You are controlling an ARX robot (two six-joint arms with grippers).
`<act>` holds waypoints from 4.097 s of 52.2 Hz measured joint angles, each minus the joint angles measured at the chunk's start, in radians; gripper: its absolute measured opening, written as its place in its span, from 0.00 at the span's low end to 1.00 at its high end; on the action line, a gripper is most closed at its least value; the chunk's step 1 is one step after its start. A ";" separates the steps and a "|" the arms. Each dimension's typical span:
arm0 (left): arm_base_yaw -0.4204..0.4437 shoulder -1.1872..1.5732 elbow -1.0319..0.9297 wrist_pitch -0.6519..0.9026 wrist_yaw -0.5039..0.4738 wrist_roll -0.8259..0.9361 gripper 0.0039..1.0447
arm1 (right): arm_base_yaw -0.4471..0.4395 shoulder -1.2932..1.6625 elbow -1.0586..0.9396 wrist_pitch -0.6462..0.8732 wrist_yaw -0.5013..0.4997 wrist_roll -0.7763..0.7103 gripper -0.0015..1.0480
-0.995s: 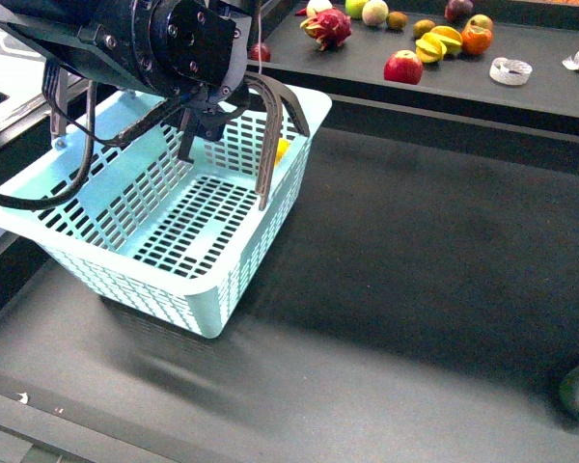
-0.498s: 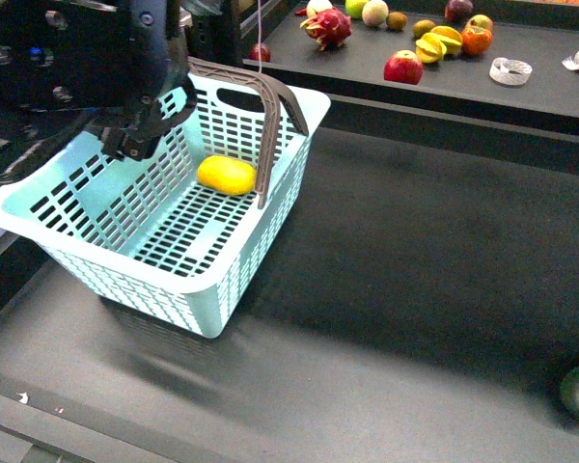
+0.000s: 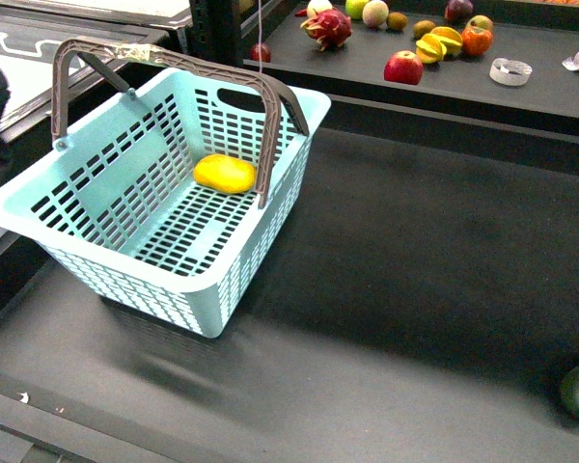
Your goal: Pick mango with right arm and hold basket with left
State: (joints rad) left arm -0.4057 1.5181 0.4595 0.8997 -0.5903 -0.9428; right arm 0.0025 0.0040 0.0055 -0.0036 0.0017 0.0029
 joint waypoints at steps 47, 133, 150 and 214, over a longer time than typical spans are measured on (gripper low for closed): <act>0.191 -0.328 -0.337 0.153 0.384 0.875 0.32 | 0.000 0.000 0.000 0.000 0.000 0.000 0.92; 0.403 -1.497 -0.439 -0.890 0.591 0.935 0.04 | 0.000 0.000 0.000 0.000 0.000 0.000 0.92; 0.403 -1.514 -0.439 -0.897 0.591 0.935 0.11 | 0.000 0.000 0.000 0.000 0.000 0.000 0.92; 0.404 -1.514 -0.439 -0.899 0.588 0.936 0.95 | -0.003 0.000 0.000 0.000 -0.003 0.000 0.92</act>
State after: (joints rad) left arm -0.0021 0.0036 0.0208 0.0006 -0.0025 -0.0071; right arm -0.0002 0.0040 0.0055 -0.0032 -0.0013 0.0029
